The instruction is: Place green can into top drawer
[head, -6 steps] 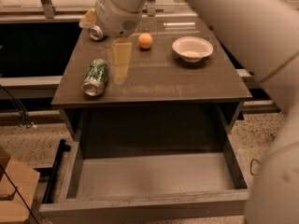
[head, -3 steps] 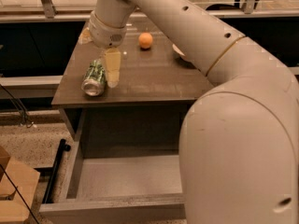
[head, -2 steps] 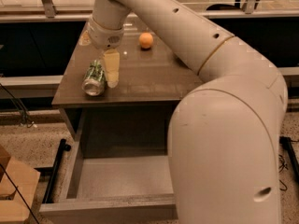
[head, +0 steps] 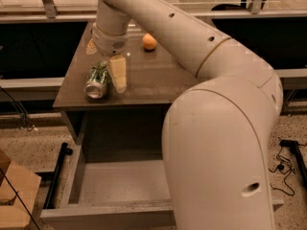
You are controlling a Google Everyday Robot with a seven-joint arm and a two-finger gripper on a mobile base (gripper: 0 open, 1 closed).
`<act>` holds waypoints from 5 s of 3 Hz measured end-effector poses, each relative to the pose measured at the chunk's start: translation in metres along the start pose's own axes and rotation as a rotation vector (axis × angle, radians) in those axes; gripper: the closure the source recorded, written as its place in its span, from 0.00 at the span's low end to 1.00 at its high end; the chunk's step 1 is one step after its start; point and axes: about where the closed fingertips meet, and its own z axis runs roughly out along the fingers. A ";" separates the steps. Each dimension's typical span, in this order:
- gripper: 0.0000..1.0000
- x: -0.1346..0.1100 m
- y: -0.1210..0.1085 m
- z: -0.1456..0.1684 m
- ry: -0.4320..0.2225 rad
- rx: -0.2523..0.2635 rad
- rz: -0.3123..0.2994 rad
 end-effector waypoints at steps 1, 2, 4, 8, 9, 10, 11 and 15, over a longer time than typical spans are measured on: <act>0.18 0.001 0.011 0.007 0.003 -0.047 -0.038; 0.49 -0.006 0.021 0.011 0.001 -0.087 -0.103; 0.96 -0.018 0.024 -0.011 -0.022 -0.045 -0.133; 1.00 0.007 0.152 -0.079 -0.073 0.052 0.144; 1.00 0.014 0.186 -0.060 -0.075 0.020 0.250; 1.00 0.014 0.219 -0.028 -0.095 -0.017 0.358; 1.00 0.011 0.250 0.013 -0.137 -0.053 0.477; 1.00 0.023 0.274 0.080 -0.126 -0.049 0.625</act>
Offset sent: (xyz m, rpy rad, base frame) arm -0.0358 -0.0123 -0.0143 -0.0976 0.0624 0.1803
